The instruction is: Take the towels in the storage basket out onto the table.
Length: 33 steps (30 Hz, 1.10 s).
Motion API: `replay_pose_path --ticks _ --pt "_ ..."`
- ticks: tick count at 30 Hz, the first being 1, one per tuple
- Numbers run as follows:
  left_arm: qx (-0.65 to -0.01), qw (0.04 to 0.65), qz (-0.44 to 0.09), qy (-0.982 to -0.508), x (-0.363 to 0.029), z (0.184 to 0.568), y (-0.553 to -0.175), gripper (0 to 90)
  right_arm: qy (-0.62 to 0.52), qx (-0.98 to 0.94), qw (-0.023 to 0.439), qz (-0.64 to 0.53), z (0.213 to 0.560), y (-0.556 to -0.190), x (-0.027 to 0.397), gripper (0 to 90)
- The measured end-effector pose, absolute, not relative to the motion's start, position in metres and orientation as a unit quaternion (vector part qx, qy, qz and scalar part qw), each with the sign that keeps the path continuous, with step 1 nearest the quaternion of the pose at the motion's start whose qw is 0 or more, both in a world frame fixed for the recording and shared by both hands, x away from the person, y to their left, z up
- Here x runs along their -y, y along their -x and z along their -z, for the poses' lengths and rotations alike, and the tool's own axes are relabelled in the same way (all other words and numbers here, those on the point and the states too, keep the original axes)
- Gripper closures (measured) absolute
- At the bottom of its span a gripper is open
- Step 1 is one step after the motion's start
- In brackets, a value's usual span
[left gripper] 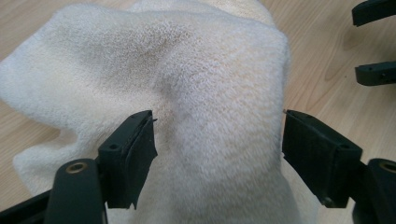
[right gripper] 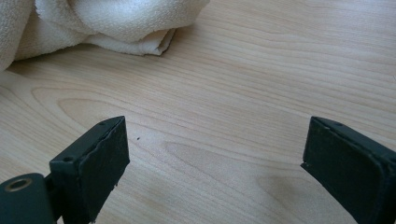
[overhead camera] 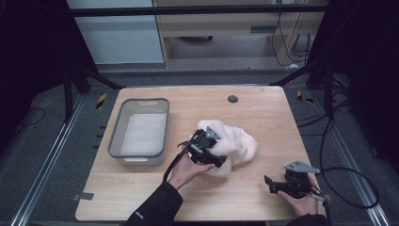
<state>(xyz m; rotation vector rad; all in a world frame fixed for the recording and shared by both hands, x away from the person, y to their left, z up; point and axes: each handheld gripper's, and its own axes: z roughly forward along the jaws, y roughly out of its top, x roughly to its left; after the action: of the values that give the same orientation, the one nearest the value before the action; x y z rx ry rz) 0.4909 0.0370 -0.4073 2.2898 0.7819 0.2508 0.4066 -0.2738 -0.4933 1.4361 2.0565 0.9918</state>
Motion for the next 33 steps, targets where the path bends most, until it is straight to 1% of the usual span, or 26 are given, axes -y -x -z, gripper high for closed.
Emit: replay_pose_path --ticks 4,8,16,33 --pt "-0.301 0.351 -0.106 -0.88 -0.047 0.402 -0.484 21.6 -0.52 -0.743 0.22 -0.359 0.493 -0.406 0.274 7.0" --pt "-0.31 0.362 -0.112 -0.872 -0.062 0.397 -0.479 20.2 -0.52 -0.744 0.221 -0.357 0.493 -0.407 0.274 6.8" --pt "-0.319 0.376 -0.112 -0.863 -0.092 0.397 -0.47 20.3 -0.52 -0.744 0.225 -0.354 0.494 -0.407 0.275 6.5" --pt "-0.359 0.417 -0.153 -0.821 -0.163 0.4 -0.443 20.8 -0.52 -0.747 0.226 -0.348 0.495 -0.407 0.274 6.3"
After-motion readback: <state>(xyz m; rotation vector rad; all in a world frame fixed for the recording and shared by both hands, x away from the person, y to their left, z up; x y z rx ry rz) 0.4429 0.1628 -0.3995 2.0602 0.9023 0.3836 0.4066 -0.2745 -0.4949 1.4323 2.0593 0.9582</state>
